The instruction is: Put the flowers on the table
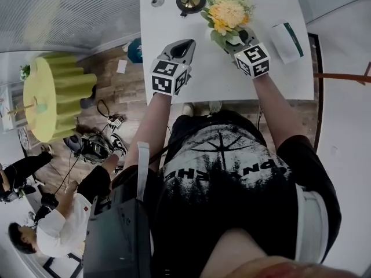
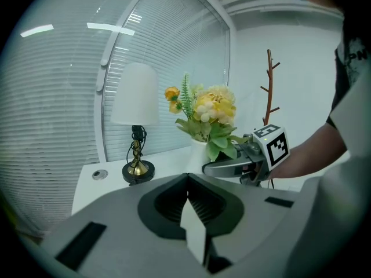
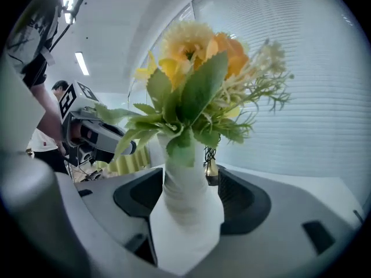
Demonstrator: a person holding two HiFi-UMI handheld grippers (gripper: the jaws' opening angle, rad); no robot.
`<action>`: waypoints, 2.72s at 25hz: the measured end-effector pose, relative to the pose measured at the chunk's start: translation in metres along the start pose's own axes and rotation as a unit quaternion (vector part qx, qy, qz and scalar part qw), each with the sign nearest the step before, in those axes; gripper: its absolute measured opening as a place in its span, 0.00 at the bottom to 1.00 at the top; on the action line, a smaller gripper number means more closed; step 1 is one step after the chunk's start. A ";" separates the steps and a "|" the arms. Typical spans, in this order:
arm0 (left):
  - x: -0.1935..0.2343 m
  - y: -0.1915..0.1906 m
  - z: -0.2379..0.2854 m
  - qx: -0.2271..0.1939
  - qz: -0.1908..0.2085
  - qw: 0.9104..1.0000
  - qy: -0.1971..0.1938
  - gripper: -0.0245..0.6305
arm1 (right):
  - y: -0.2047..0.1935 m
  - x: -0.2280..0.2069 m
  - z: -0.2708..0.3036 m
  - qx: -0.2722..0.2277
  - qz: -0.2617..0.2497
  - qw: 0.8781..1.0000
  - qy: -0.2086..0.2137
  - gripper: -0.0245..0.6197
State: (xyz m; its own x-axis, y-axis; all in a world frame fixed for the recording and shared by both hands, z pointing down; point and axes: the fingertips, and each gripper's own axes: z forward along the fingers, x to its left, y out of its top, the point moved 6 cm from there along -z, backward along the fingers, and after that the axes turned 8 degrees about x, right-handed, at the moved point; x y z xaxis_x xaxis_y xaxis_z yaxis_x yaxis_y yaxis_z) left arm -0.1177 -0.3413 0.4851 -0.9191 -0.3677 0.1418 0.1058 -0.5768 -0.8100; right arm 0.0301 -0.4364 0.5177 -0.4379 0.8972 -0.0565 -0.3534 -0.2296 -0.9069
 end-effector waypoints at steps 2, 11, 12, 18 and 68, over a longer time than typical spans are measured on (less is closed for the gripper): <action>-0.002 0.004 -0.001 -0.004 0.008 1.000 -0.011 0.06 | 0.000 0.000 -0.009 0.000 0.006 1.000 -0.017 0.48; 0.001 0.010 -0.004 -0.017 0.037 0.997 -0.060 0.06 | 0.003 0.015 -0.049 -0.006 0.026 0.996 -0.086 0.48; 0.001 0.011 -0.005 -0.019 0.039 0.997 -0.066 0.06 | 0.004 0.019 -0.053 -0.006 0.027 0.996 -0.090 0.48; 0.000 0.017 -0.007 -0.020 0.051 0.994 -0.092 0.06 | 0.014 0.043 -0.063 0.001 0.037 0.996 -0.077 0.48; 0.005 0.036 -0.016 -0.038 0.077 0.989 -0.118 0.05 | 0.046 0.073 -0.068 0.008 0.028 0.991 -0.132 0.06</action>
State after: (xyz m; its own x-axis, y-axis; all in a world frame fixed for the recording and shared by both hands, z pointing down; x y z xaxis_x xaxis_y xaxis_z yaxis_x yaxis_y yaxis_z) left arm -0.1247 -0.3521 0.4477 -0.7792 -0.6121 0.1351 0.2003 -0.4473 -0.8716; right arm 0.0386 -0.3561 0.4430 -0.6584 0.7527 0.0060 -0.3335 -0.2846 -0.8988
